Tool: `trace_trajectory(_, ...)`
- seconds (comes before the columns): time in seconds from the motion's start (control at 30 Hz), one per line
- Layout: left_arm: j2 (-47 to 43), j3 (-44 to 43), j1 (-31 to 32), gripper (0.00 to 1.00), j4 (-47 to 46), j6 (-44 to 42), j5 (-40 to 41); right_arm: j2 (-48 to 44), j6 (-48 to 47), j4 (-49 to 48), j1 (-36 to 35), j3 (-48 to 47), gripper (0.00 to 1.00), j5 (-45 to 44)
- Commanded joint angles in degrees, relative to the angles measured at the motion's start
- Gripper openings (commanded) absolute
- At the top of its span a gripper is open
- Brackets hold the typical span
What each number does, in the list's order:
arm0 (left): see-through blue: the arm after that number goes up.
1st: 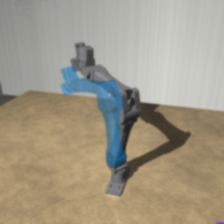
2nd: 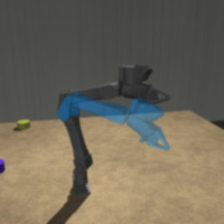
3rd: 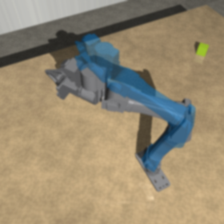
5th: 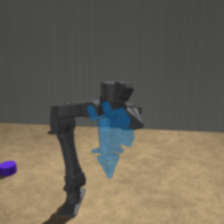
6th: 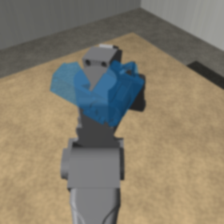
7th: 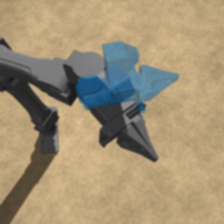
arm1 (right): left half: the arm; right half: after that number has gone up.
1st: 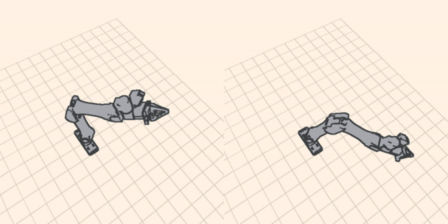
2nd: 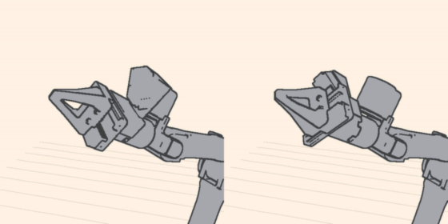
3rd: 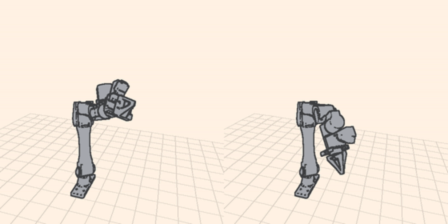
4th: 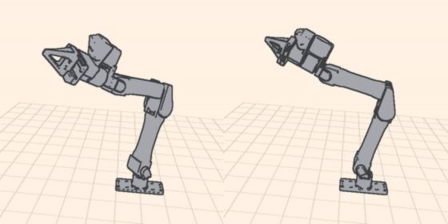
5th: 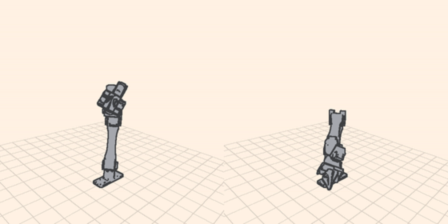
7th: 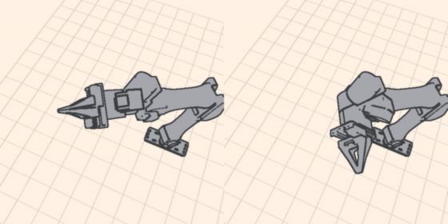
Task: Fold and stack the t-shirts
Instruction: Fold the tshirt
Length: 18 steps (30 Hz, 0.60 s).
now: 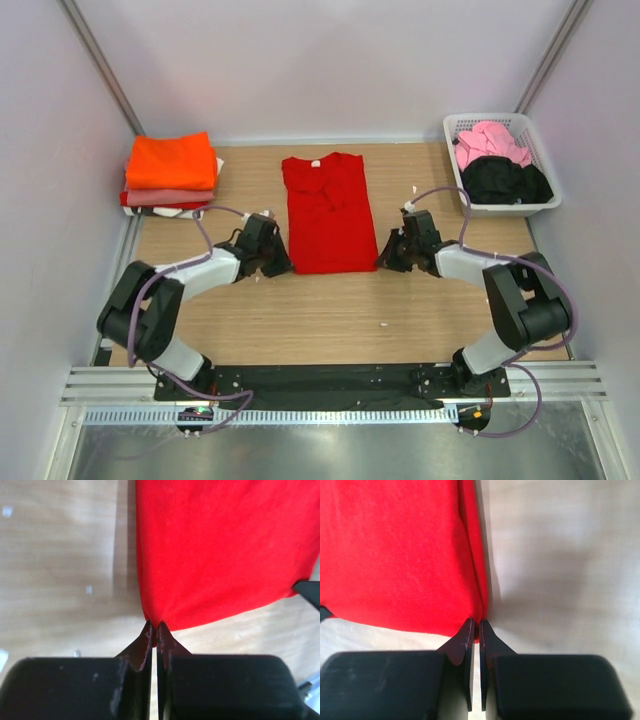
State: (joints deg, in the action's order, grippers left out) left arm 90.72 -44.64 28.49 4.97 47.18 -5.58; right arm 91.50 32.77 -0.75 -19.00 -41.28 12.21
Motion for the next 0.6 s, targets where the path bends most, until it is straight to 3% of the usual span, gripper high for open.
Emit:
trace_trajectory(0.0,-8.59,2.19,0.25,0.00,5.64,1.25,-1.44,-7.02,1.94,6.28,-0.15,3.56,0.01,0.27)
trace_trajectory(0.13,-18.19,5.35,2.27,0.00,11.10,3.09,-1.80,-18.53,4.22,11.02,-0.68,7.70,0.01,4.40)
trace_trajectory(0.37,-35.58,5.45,5.52,0.00,22.70,6.87,-0.75,-38.74,6.07,27.36,-1.65,8.32,0.01,5.11)
trace_trajectory(0.57,-36.59,-1.93,5.52,0.00,29.83,5.65,2.42,-41.68,5.81,32.30,-1.74,0.69,0.01,2.22)
